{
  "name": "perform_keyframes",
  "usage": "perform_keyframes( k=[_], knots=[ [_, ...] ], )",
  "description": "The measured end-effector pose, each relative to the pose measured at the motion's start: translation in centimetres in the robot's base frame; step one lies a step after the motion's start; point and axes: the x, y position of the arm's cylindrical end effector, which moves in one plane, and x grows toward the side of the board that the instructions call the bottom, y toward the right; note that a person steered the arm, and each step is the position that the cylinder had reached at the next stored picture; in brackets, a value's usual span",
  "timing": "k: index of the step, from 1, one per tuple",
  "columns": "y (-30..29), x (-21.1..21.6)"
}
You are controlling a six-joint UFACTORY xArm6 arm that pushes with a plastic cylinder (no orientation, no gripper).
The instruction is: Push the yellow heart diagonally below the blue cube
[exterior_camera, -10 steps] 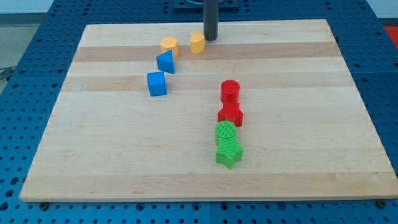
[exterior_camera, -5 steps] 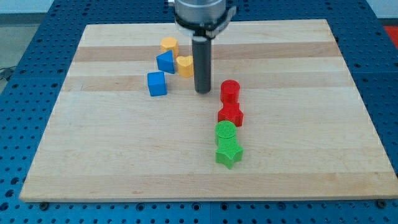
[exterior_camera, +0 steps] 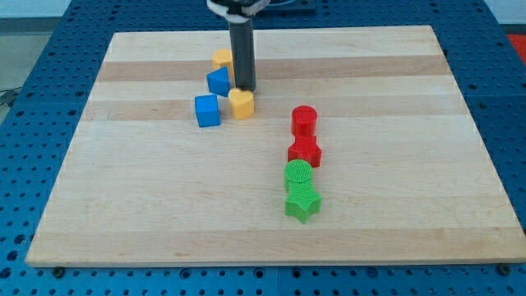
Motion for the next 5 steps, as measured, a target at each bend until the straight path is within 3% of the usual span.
perform_keyframes(
  k=[5],
  knots=[
    [0.0, 4.3]
  ],
)
